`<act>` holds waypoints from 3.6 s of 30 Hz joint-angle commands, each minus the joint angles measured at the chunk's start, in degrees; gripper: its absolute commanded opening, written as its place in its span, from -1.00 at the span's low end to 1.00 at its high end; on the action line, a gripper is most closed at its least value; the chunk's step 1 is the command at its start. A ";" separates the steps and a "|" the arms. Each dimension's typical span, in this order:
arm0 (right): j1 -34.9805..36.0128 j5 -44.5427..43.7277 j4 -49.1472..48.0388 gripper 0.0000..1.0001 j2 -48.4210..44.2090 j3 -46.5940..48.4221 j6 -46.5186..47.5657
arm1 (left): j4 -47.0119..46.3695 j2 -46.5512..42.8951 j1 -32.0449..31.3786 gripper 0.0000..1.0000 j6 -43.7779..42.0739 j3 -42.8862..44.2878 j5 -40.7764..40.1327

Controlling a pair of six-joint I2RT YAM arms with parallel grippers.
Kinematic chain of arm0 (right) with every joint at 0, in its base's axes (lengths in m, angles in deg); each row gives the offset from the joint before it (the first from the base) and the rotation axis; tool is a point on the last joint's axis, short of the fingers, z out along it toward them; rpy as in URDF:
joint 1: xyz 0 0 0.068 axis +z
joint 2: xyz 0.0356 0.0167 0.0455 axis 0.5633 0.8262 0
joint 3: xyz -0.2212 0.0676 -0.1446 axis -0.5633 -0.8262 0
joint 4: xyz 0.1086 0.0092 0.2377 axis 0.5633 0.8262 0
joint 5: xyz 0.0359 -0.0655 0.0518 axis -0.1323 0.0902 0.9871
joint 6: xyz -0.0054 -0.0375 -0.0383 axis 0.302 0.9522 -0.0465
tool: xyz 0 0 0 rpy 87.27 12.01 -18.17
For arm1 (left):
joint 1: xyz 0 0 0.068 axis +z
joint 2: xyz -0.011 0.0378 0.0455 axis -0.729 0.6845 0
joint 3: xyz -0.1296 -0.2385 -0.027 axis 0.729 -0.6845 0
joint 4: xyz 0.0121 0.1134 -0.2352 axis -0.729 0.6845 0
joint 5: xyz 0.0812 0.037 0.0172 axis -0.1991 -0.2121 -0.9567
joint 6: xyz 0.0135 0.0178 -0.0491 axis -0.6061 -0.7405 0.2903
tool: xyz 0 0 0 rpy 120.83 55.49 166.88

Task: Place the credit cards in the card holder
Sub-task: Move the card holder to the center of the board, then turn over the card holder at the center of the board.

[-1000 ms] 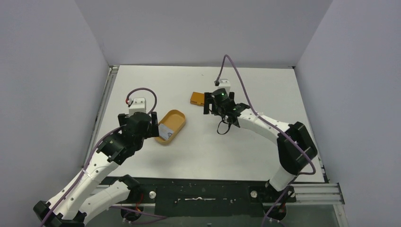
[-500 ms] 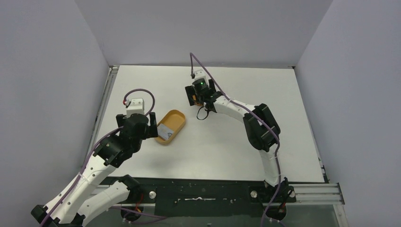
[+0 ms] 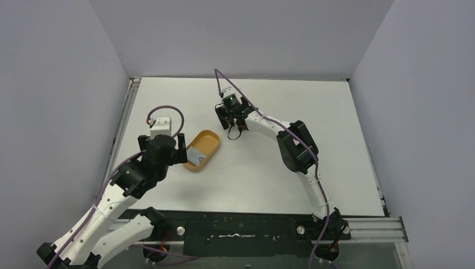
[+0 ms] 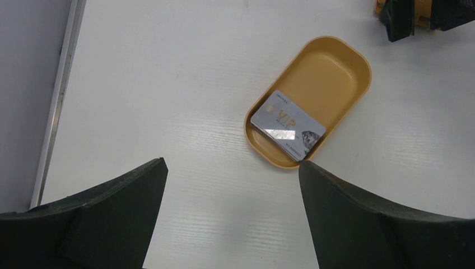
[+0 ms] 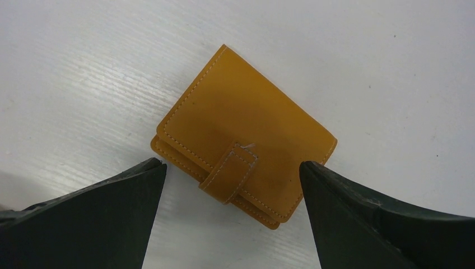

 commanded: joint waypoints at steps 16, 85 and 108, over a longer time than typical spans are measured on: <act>-1.77 -7.29 1.42 0.30 -1.92 -3.72 -4.38 | -1.88 -0.83 -0.29 0.74 -0.79 2.34 -0.53; -5.64 -7.65 1.57 -0.37 -23.37 -32.71 -9.62 | -3.15 0.48 2.34 0.71 -0.81 2.16 3.72; -3.52 2.21 5.10 -1.00 -43.67 -44.96 -38.94 | -3.42 0.43 3.10 0.70 -0.52 1.99 5.00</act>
